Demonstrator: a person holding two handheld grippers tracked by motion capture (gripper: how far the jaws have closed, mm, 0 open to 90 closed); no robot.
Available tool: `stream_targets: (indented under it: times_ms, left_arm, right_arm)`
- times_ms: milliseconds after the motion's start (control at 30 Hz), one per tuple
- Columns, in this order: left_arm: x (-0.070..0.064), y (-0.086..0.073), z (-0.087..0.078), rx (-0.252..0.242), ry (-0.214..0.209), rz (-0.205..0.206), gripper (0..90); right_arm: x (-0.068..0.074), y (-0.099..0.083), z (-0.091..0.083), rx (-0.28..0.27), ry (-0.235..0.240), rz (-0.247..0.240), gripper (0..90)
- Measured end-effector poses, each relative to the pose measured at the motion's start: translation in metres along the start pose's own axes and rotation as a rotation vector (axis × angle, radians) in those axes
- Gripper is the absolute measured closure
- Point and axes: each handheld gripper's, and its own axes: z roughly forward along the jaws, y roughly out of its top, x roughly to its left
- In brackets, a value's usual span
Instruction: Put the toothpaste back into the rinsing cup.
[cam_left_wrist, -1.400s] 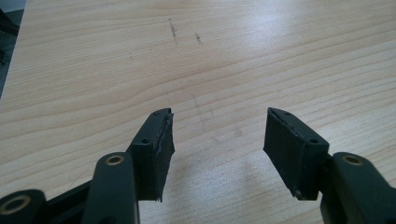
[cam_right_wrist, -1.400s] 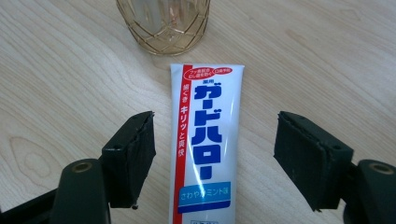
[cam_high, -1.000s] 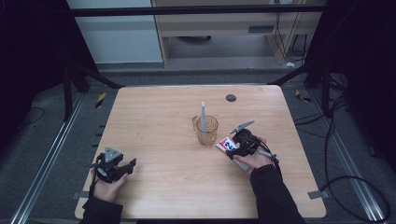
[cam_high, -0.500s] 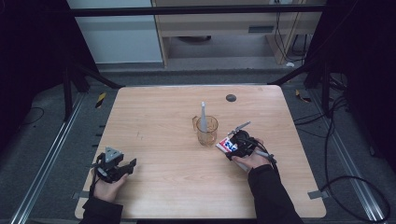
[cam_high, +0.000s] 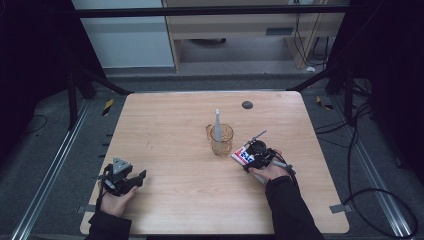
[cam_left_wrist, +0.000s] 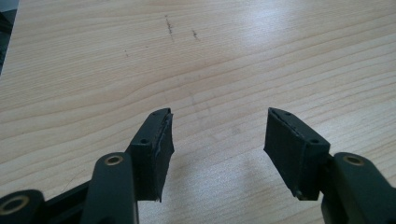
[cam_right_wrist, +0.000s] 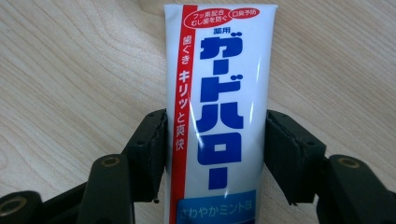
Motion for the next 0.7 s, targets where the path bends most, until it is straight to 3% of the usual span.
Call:
stream_targets:
  times_ms: [133, 367, 533, 700]
  left_arm:
    - [0.001, 0.000, 0.000, 0.003, 0.000, 0.000, 40.9]
    - [0.000, 0.000, 0.000, 0.004, 0.001, 0.001, 41.0]
    - [0.000, 0.000, 0.001, 0.004, 0.001, 0.002, 41.1]
    - [0.000, 0.000, 0.001, 0.005, 0.002, 0.001, 41.1]
  right_arm:
    - [0.000, 0.000, 0.000, 0.002, 0.002, 0.003, 44.3]
    - [0.001, 0.001, -0.003, 0.002, -0.002, 0.014, 55.2]
    - [0.000, 0.000, -0.007, -0.012, 0.002, 0.030, 63.5]
    - [-0.001, -0.002, -0.012, -0.032, -0.011, 0.043, 66.2]
